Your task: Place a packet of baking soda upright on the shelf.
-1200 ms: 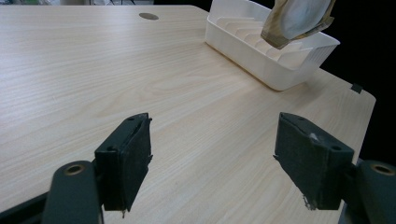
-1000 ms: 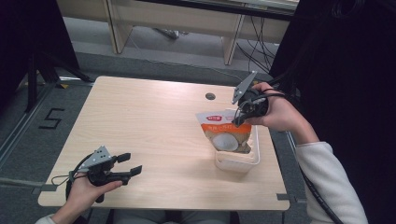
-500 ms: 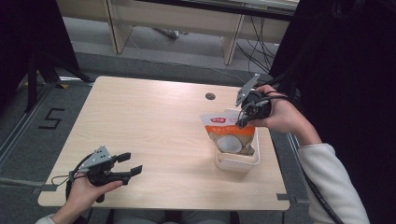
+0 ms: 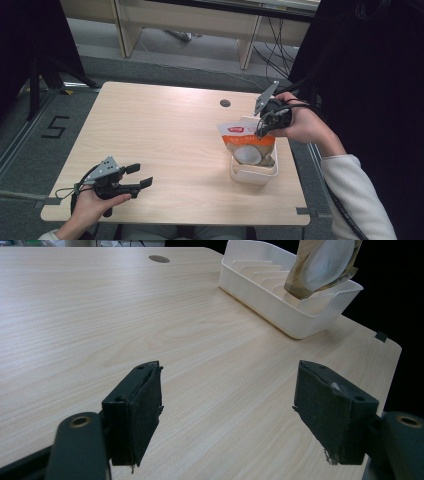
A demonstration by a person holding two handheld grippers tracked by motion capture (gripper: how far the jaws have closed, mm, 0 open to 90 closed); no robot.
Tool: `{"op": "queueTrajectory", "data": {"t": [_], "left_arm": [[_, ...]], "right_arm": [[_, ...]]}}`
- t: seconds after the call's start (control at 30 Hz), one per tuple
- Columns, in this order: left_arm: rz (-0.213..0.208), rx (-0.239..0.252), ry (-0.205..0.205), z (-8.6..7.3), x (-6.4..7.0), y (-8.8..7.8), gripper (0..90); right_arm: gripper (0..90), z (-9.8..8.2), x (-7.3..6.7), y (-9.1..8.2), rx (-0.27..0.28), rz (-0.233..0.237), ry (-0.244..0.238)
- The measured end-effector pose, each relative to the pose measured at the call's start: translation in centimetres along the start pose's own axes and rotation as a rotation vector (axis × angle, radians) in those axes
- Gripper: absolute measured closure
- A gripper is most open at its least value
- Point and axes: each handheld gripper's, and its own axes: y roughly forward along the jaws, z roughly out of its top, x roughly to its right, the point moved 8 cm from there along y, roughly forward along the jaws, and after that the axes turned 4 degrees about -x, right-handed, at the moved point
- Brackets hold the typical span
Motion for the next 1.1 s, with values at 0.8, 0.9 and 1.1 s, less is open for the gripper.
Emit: {"op": "queueTrajectory", "data": {"t": [0.8, 0.9, 1.1], "left_arm": [[-0.005, -0.002, 0.012, 0.0, 0.0, 0.0, 26.8], [-0.002, -0.002, 0.000, 0.0, 0.0, 0.0, 26.8], [-0.003, -0.001, -0.001, 0.0, 0.0, 0.0, 26.8]], "right_arm": [[90.0, -1.6, 0.2, 0.6, -0.086, -0.030, -0.050], [90.0, -1.5, 0.2, 1.0, -0.088, -0.024, -0.067], [90.0, -1.5, 0.2, 1.4, -0.097, -0.020, -0.068]]}}
